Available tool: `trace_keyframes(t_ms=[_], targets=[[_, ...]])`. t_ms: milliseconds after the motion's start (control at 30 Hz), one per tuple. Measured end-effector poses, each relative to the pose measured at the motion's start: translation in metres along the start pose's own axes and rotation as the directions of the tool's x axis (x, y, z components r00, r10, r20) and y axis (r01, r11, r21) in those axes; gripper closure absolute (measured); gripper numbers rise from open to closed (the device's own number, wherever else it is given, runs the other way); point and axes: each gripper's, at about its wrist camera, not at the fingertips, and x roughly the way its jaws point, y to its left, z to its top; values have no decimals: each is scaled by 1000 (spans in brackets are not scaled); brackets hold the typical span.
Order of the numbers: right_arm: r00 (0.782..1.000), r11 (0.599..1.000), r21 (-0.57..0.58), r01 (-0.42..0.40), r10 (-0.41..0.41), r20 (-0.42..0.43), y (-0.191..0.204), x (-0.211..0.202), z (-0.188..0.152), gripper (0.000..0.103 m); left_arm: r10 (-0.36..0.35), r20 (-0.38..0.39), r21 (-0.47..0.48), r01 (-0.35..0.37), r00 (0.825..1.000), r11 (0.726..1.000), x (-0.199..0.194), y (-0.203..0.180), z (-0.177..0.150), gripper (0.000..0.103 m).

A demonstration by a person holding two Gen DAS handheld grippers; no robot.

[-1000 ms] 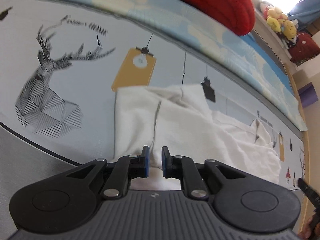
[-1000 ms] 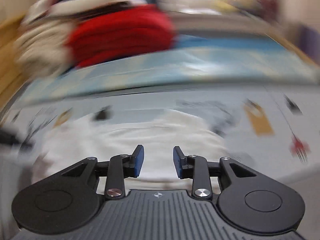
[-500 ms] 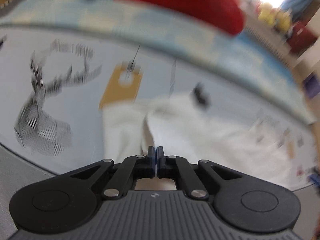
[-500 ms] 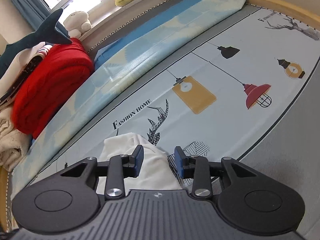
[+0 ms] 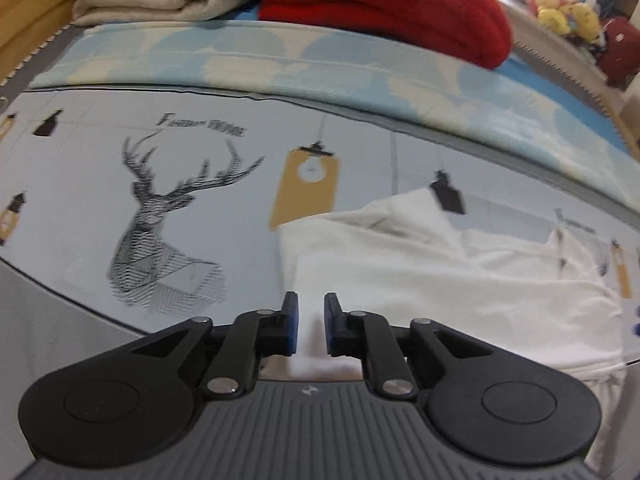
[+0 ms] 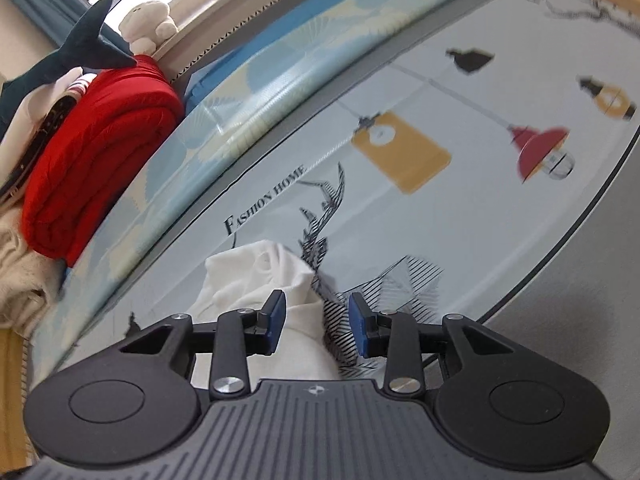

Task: Fold small clothes

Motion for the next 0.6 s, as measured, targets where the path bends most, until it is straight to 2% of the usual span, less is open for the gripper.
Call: trace_keyframes(t_ms=[133,267,367,400,467,533,600], targets=[[999,996,86,-26,29,-35,-7,26,4,66,-11,-25,30,12,1000,999,6,-8,0,88],[992,972,221,-83,102,-71,-18,51,10,64,-6,-21,64,8,1000,998,5,-14,-3,88],[993,969,238,-70,91,-76,-18,62,16,64,-3,-20,69,4,1000,998,6,-15,-2,88],[994,972,228,-50,71,-85,-17,65,17,68,-1,-21,69,2,1000,998,7,-15,-1,88],[991,978,204,-33,59,-121,-13,72,20,98,2,-19,70,-1,1000,998,7,-16,0,88],[990,985,170,-8,32,-135,-7,74,25,99,3,-14,74,-2,1000,997,8,-18,2,88],[996,990,144,9,4,-92,0,70,35,100,2,-12,74,-1,1000,997,8,-19,3,88]])
